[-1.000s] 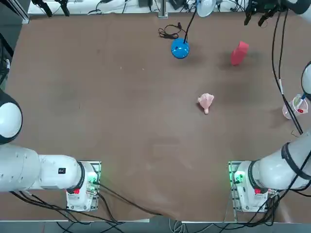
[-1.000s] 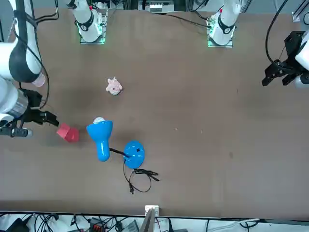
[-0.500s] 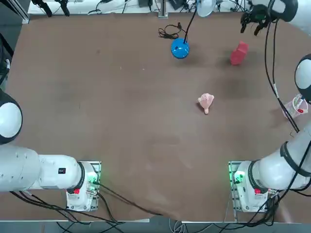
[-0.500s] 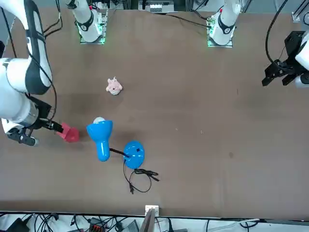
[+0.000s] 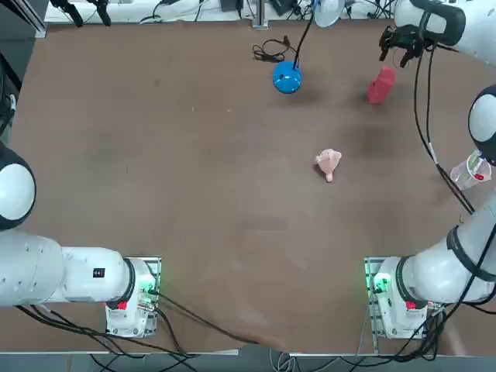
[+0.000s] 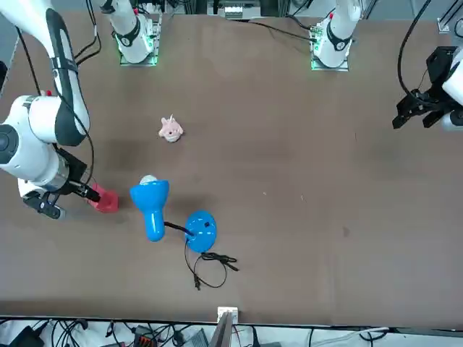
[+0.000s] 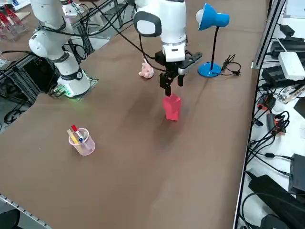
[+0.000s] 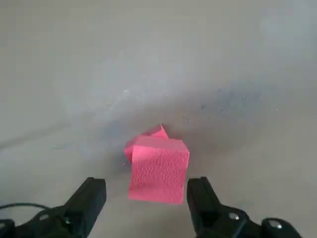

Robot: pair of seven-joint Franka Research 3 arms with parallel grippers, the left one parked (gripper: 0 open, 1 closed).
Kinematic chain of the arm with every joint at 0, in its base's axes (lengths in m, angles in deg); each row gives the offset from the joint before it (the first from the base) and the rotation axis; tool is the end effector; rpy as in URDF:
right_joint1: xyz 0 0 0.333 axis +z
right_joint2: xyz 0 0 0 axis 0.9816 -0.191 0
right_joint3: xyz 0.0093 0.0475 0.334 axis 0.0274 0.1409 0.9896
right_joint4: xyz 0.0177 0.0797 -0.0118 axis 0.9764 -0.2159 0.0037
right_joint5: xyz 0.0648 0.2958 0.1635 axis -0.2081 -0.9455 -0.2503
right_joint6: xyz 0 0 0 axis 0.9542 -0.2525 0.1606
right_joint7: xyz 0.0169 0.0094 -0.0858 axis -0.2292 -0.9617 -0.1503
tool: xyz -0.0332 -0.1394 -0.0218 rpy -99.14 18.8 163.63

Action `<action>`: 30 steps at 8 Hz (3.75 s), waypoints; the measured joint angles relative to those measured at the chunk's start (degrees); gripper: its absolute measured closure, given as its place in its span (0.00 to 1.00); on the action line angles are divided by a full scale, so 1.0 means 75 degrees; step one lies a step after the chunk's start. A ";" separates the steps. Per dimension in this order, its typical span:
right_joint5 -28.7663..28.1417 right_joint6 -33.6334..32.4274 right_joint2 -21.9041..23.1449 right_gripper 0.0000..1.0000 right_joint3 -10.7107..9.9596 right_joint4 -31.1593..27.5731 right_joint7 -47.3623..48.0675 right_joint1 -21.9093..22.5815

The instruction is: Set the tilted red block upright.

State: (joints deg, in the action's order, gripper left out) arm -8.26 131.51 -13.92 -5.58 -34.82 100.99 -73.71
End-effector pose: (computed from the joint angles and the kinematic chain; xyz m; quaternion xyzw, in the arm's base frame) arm 0.6174 -0.0139 0.3535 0.9823 -0.1845 0.0178 0.0282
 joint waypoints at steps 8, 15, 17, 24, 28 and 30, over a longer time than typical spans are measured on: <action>0.0000 0.0710 -0.0205 0.00 -0.0009 -0.0524 0.0309 -0.0051; 0.0000 0.0859 -0.0294 0.00 -0.0009 -0.0525 0.0356 -0.0056; 0.0000 0.0920 -0.0354 0.00 -0.0009 -0.0526 0.0358 -0.0056; 0.0000 0.0957 -0.0597 0.03 -0.0008 -0.0531 0.0390 -0.0056; 0.0045 0.0997 -0.0552 0.22 -0.0009 -0.0439 -0.0442 -0.0058; 0.0050 0.1006 -0.0441 0.28 0.0004 -0.0355 -0.1579 -0.0047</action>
State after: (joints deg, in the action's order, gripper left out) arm -7.88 139.05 -17.22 -5.55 -37.49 89.15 -74.06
